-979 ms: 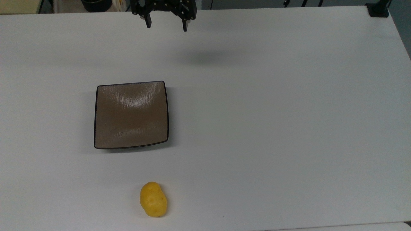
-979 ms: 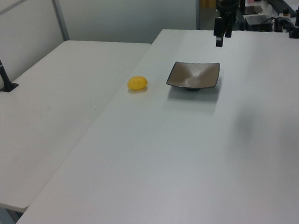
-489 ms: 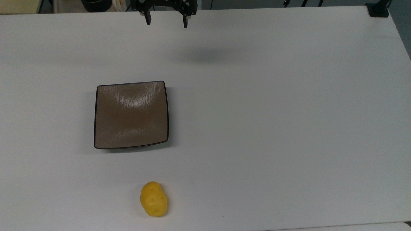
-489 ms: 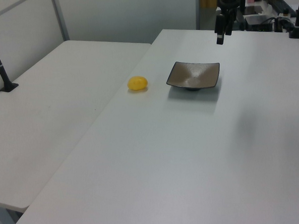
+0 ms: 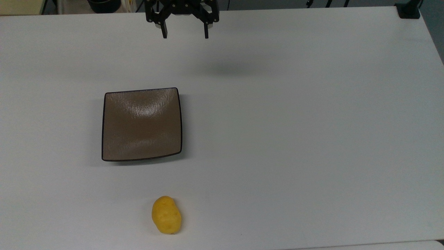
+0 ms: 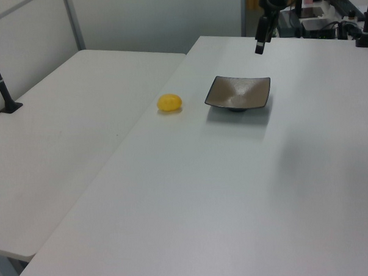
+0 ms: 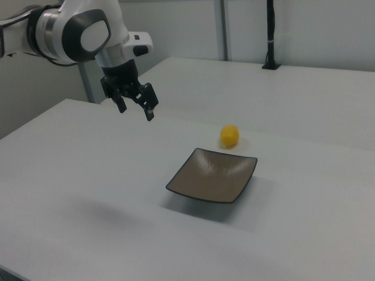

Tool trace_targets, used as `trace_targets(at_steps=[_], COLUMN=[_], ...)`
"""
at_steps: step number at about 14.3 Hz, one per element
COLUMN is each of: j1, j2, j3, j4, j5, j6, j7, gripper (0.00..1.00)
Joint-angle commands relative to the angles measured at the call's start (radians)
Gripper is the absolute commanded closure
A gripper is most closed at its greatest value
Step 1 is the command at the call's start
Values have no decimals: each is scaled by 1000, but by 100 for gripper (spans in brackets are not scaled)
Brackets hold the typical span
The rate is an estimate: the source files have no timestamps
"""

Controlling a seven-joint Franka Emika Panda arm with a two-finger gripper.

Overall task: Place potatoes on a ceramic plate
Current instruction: 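Move the open gripper over the yellow potato and lower it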

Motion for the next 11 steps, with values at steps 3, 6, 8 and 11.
trace_targets(at_steps=[3, 6, 8, 11], j1=[11, 7, -7, -26], j2=[102, 208, 297, 403], j3=[28, 28, 28, 27], j4=[62, 159, 214, 296], j5=[-14, -17, -19, -59], j6=[198, 253, 345, 463], j7=[-11, -14, -17, -14], gripper=[0, 0, 0, 0])
